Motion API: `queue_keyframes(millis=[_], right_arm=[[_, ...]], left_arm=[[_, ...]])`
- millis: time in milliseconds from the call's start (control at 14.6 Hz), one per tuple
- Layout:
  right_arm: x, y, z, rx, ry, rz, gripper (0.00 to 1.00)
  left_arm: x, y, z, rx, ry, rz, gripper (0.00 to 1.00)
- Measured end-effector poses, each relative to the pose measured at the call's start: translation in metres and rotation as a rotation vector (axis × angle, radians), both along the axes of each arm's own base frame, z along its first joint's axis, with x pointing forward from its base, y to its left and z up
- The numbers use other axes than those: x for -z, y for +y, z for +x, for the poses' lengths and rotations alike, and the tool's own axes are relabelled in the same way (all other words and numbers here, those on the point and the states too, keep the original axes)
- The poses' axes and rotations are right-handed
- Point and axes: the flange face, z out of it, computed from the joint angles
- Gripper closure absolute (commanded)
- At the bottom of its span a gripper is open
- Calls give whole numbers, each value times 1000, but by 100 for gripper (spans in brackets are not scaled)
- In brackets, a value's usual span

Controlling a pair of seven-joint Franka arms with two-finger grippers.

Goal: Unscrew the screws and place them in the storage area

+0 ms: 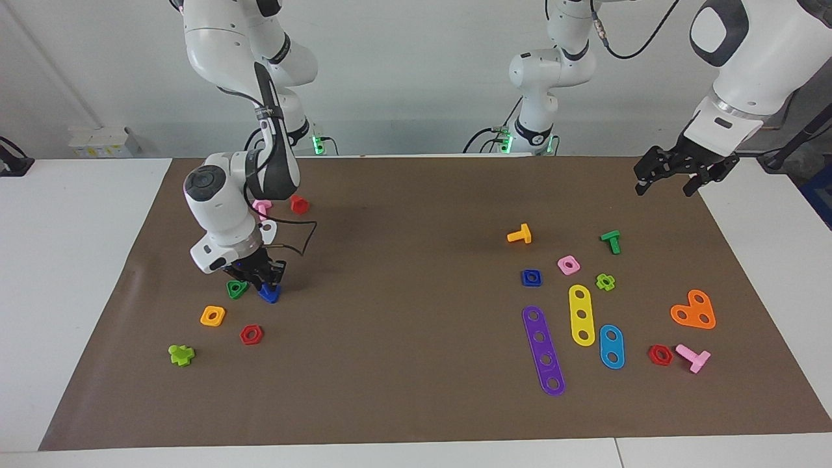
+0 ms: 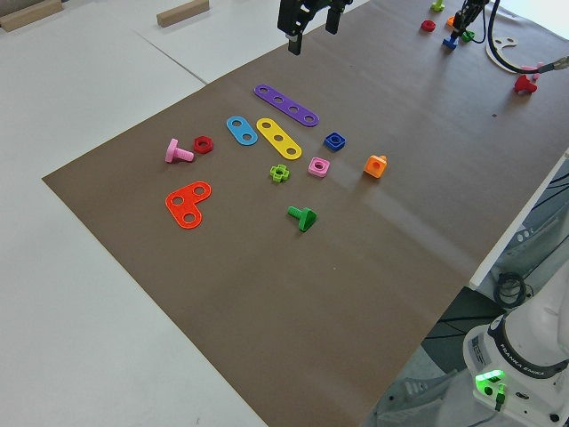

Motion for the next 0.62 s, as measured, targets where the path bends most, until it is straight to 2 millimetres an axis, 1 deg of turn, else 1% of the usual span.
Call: queue_keyframes(millis=[68, 137, 274, 342, 479, 615], right_arm=[[-5, 1, 3, -2, -16, 1, 0], [-15, 3, 9, -5, -35, 2, 0], [-51, 4, 20, -7, -62, 6, 0], [-75, 2, 24, -4, -64, 7, 0], [-136, -10, 24, 13, -59, 12, 0], [-196, -27, 12, 36, -43, 16, 0]], left_arm=[[0, 0, 0, 1, 0, 0, 0], [0, -1, 0, 1, 0, 0, 0], [0, 0, 0, -1, 1, 0, 0], [0, 1, 0, -1, 0, 0, 0], [-1, 1, -1, -1, 0, 0, 0], [0, 1, -1, -1, 3, 0, 0]])
